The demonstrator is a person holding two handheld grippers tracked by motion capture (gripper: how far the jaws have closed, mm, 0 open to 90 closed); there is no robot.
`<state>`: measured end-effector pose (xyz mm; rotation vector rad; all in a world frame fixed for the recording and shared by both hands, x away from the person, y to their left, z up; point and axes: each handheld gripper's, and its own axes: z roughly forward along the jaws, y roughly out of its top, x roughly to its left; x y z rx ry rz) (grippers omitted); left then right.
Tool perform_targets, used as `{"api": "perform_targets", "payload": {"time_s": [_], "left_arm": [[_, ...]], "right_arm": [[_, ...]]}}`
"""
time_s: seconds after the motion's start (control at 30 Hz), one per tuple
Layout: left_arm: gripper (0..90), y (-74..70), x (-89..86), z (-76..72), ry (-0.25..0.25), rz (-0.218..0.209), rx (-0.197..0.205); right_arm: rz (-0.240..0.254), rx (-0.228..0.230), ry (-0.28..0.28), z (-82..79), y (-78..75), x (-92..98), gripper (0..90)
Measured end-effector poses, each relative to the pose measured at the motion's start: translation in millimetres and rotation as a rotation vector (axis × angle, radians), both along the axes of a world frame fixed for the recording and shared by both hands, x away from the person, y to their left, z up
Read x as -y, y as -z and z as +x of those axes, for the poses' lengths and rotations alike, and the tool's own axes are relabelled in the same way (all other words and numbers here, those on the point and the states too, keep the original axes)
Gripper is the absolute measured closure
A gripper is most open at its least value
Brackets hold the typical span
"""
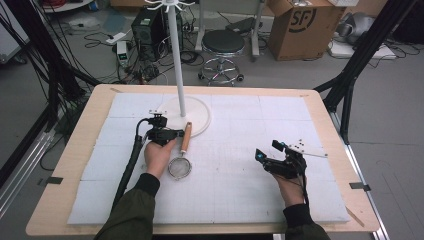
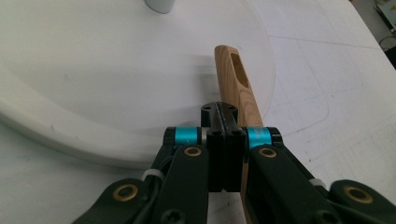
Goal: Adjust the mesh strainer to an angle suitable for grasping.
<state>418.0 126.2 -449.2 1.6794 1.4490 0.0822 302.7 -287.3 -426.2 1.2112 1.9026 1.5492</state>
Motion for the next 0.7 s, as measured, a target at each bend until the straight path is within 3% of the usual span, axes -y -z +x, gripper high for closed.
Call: {"api": "perform_targets", "payload": {"time_s": [0.37, 0.47, 0.53, 0.63, 0.7], "left_arm": [[90.0, -0.1, 2.0, -0.8, 0.008, -0.001, 0.003], [90.0, -4.0, -1.3, -2.2, 0.000, 0.027, 0.027], [89.2, -8.3, -5.7, -4.2, 0.013, 0.010, 0.051], [73.6, -13.1, -10.3, -8.7, 0.035, -0.033, 0.099], [69.6, -14.9, -10.4, -10.8, 0.039, -0.020, 0.106]], "right_arm": [[-0.002, -0.005, 0.001, -0.1, 0.6, -1.5, 16.4], [-0.002, -0.003, 0.001, -0.3, 0.5, -1.4, 16.4], [0.005, -0.001, 0.000, -0.4, 0.2, -0.7, 16.3], [0.003, 0.006, 0.000, -0.9, -0.3, -0.6, 16.3], [0.003, 0.006, 0.001, -1.1, -0.3, -0.5, 16.3]]}}
